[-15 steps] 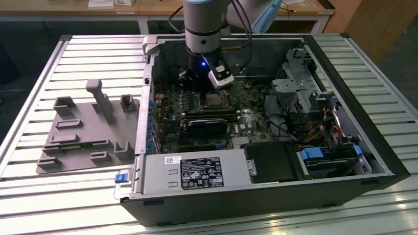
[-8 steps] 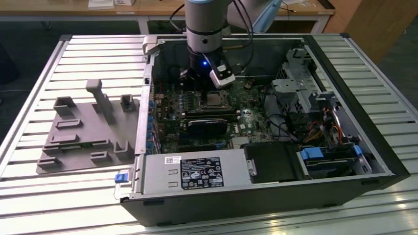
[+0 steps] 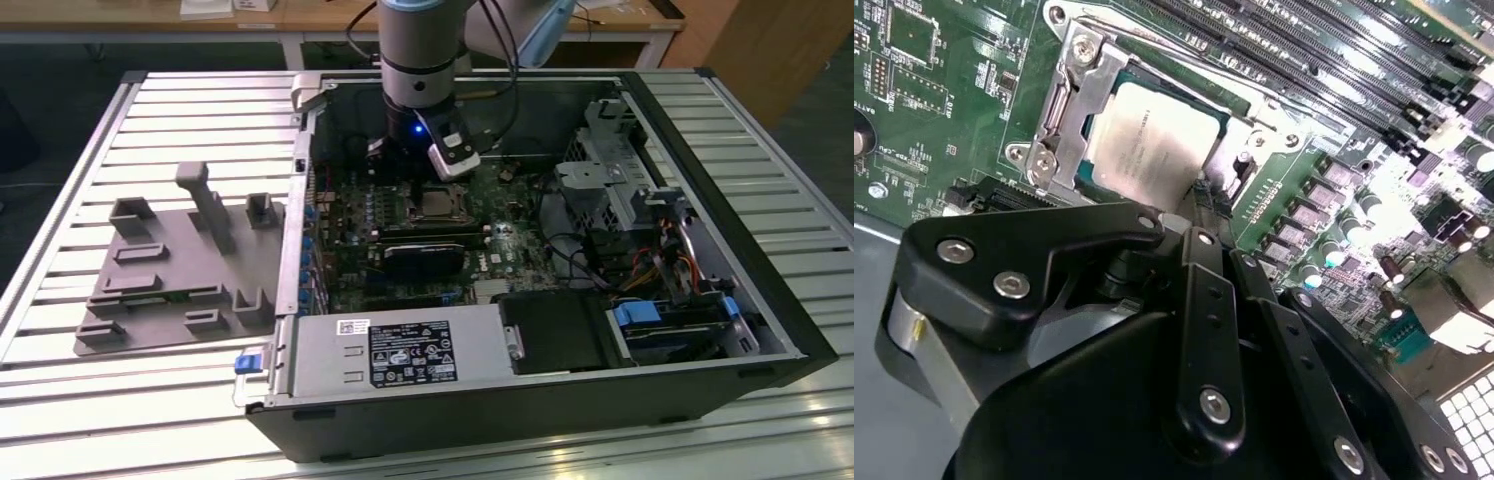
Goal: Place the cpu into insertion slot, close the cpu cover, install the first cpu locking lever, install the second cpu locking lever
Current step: 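Close the cpu cover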
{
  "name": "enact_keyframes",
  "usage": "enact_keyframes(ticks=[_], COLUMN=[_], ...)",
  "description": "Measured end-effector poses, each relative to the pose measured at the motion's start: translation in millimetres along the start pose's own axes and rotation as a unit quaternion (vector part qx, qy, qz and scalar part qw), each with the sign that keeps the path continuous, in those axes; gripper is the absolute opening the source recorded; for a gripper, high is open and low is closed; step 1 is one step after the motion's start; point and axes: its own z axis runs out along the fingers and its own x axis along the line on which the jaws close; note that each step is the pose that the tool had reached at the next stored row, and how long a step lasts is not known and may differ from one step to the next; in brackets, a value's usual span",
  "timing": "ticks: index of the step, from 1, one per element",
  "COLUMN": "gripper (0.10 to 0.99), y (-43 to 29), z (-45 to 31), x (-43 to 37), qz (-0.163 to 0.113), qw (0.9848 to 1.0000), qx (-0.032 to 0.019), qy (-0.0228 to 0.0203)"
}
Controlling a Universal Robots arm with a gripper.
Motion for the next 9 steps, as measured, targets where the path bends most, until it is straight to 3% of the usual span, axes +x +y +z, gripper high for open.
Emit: enact_keyframes(ticks=[9], gripper=[0.102], y=[-2.1], z=[3.8], x=[0.2], qz=[0.0], qw=[1.0], qx=[-0.0004], qy=[0.0001])
